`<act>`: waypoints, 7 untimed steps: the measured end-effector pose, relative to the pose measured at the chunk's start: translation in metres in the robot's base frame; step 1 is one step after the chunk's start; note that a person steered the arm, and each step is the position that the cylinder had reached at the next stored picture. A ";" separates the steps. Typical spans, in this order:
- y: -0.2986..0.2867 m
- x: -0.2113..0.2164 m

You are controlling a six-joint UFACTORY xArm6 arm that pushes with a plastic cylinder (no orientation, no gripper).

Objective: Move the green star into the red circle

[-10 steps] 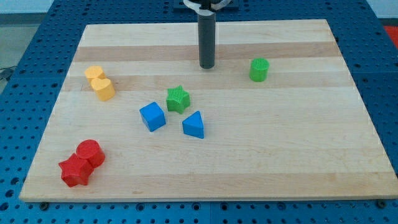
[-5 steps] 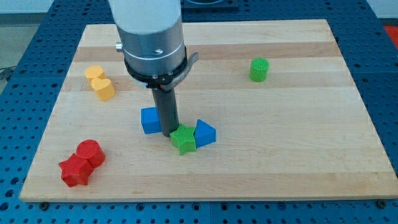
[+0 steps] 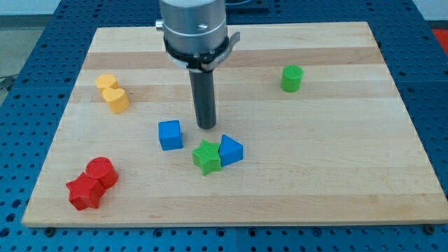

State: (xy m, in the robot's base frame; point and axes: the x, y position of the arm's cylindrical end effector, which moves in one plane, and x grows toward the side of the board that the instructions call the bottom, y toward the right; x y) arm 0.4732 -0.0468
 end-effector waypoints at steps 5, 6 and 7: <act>0.031 0.043; 0.031 0.043; 0.022 0.043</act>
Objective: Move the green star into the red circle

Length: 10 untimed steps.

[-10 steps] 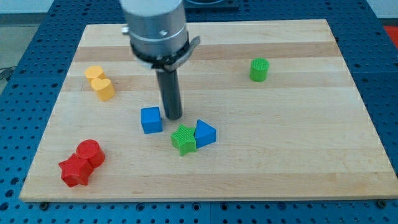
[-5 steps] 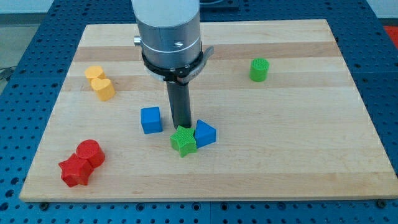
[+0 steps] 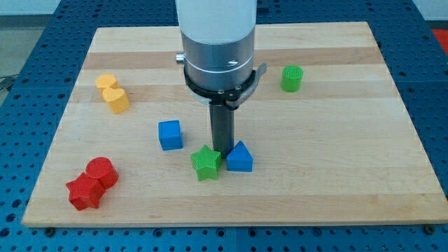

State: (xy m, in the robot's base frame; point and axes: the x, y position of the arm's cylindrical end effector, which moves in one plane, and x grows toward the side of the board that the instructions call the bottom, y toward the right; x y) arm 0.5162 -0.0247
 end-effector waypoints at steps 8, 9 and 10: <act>-0.014 0.065; -0.050 0.054; -0.102 0.034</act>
